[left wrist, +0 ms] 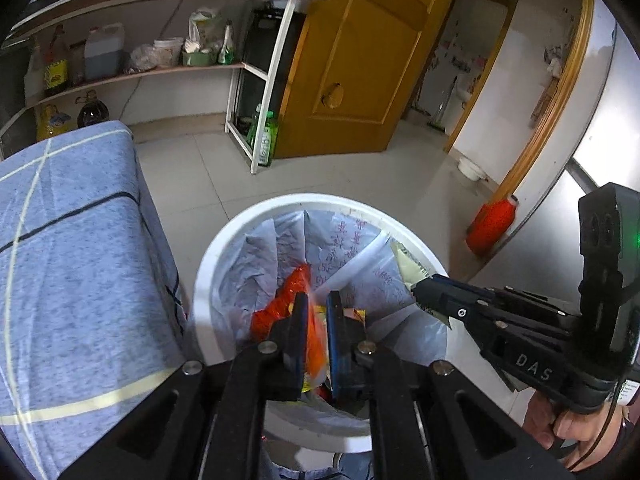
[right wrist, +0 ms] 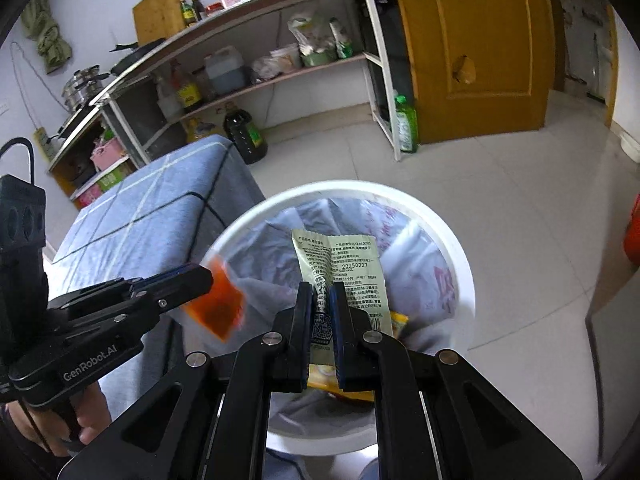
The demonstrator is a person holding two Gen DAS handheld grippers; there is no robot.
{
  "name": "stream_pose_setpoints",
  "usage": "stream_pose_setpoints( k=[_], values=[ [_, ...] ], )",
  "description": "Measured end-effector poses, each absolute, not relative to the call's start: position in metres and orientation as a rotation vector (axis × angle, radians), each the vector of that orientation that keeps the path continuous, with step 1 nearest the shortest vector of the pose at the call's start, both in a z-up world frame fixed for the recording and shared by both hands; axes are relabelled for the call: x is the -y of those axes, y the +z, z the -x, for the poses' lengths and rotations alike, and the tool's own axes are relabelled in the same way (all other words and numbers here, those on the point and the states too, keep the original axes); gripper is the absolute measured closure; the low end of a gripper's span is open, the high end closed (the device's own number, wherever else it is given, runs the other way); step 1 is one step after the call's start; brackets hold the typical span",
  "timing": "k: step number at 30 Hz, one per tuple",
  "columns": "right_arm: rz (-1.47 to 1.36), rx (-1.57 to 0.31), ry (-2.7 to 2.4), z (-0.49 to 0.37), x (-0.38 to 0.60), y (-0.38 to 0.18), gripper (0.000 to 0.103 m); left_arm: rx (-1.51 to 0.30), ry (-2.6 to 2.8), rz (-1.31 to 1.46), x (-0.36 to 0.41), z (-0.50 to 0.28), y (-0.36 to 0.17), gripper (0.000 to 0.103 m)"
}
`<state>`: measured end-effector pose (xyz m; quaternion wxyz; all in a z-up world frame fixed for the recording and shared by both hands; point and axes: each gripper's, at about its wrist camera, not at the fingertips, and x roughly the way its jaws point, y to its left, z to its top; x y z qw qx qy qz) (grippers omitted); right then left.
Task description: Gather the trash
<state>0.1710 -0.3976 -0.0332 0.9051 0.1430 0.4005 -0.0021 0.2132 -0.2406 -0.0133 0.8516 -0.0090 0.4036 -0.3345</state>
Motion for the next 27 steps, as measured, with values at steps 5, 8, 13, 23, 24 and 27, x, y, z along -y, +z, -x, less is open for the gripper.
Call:
stream_pose_setpoints(
  k=[5,8,13,23,24,27],
  values=[
    [-0.306,-0.857,-0.016,-0.172,0.403,-0.042,0.093,-0.865,-0.702,-0.005,0.25,-0.212,-0.017,0.081],
    [-0.296,-0.853,-0.026,-0.169,0.403,-0.04,0.092,-0.859,-0.7,-0.002,0.249,-0.21,-0.015,0.076],
    [-0.292,-0.839,-0.029,-0.165,0.401,-0.036,0.078,-0.845,-0.691,0.015,0.241,-0.209,-0.009,0.076],
    [-0.278,-0.767,-0.039,-0.149,0.392,-0.011,0.077,-0.799,-0.672,0.026,0.224,-0.195,0.008,0.076],
    [-0.276,-0.756,-0.039,-0.146,0.39,-0.007,0.077,-0.794,-0.67,0.028,0.222,-0.193,0.01,0.076],
    [-0.271,-0.726,-0.032,-0.138,0.383,0.004,0.076,-0.769,-0.664,0.024,0.214,-0.184,0.017,0.076]
  ],
)
